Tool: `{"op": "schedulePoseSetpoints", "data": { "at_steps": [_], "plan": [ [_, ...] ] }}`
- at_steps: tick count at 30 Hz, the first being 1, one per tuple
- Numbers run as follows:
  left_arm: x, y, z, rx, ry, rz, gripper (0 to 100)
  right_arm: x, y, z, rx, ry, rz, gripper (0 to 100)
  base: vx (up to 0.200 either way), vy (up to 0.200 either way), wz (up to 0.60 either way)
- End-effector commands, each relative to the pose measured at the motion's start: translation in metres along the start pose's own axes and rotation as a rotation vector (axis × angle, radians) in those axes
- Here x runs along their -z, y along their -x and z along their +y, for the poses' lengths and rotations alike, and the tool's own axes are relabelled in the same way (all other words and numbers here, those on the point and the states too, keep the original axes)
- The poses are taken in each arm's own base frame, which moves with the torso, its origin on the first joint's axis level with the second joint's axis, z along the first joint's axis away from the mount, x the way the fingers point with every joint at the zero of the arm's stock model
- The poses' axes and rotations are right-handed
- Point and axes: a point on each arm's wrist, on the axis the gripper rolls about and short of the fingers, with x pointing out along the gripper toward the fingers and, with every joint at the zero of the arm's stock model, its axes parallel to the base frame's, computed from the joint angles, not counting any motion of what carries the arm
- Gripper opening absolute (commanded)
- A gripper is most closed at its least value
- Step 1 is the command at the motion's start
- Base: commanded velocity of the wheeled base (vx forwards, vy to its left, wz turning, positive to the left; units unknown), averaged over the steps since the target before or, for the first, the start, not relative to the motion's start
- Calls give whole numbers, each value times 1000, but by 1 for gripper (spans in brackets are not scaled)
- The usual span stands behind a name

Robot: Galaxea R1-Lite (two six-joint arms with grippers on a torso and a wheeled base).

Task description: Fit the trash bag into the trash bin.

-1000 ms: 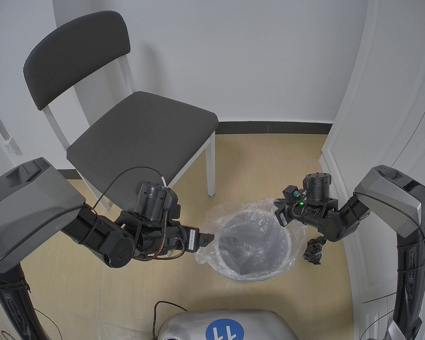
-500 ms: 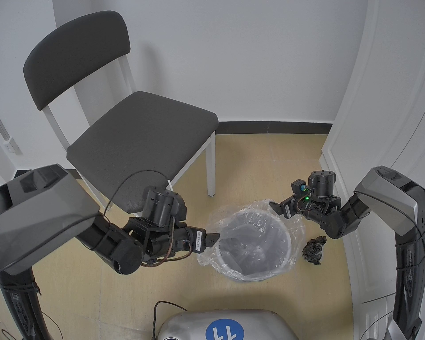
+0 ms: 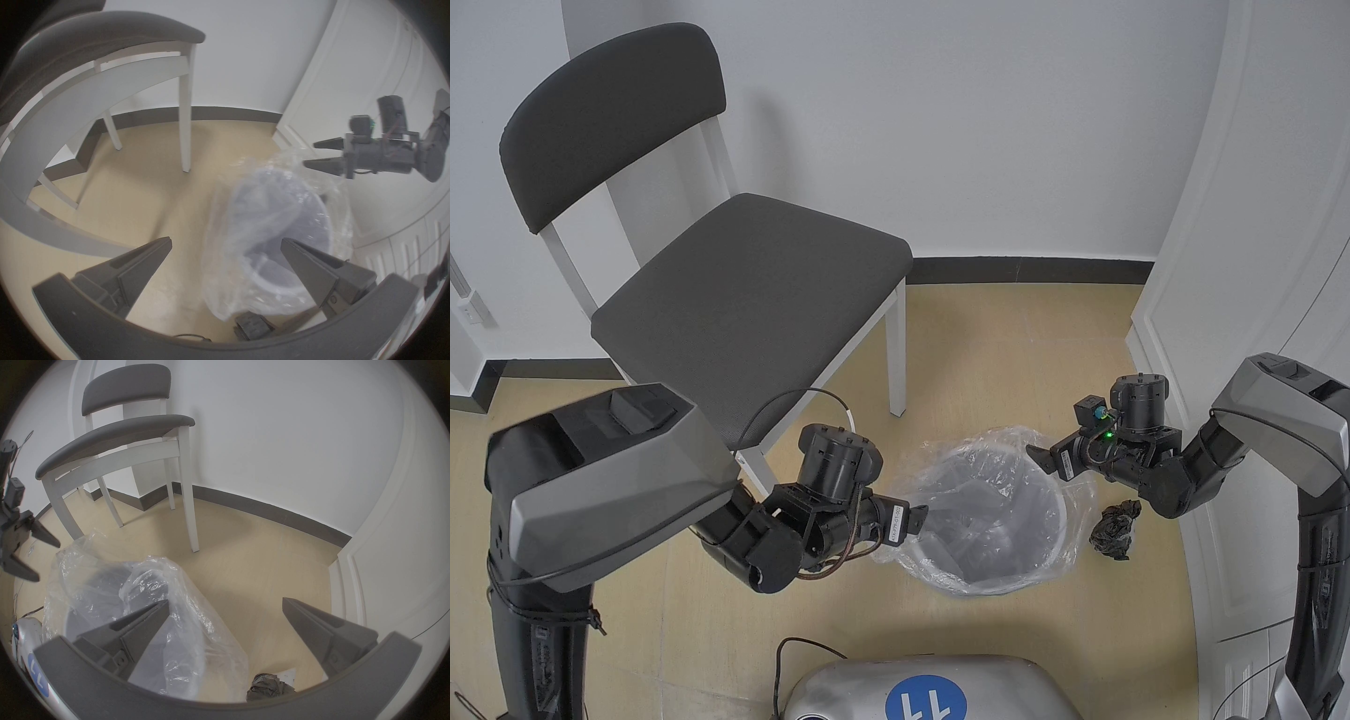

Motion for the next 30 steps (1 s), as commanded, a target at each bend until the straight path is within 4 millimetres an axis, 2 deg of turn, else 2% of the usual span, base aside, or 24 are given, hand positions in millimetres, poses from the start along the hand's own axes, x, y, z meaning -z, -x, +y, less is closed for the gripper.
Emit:
{"op": "schedulePoseSetpoints", "data": {
  "at_steps": [1,6,7,15,30],
  "plan": [
    [9,-38,19,-94,21,2,100,5,-2,-4,8,-8,11,100,0,0,0],
    [5,-58,25,-121,111,-37,100,10,-5,-12,34,-17,-7,100,0,0,0],
    [-2,-62,28,-123,157,-64,100,16,-8,-15,49,-21,-12,100,0,0,0],
    [-18,-68,28,-108,265,-127,100,37,-18,-23,91,-46,0,100,0,0,0],
    [-20,-97,29,-171,340,-203,100,70,-40,-34,138,-106,-4,100,0,0,0]
  ]
}}
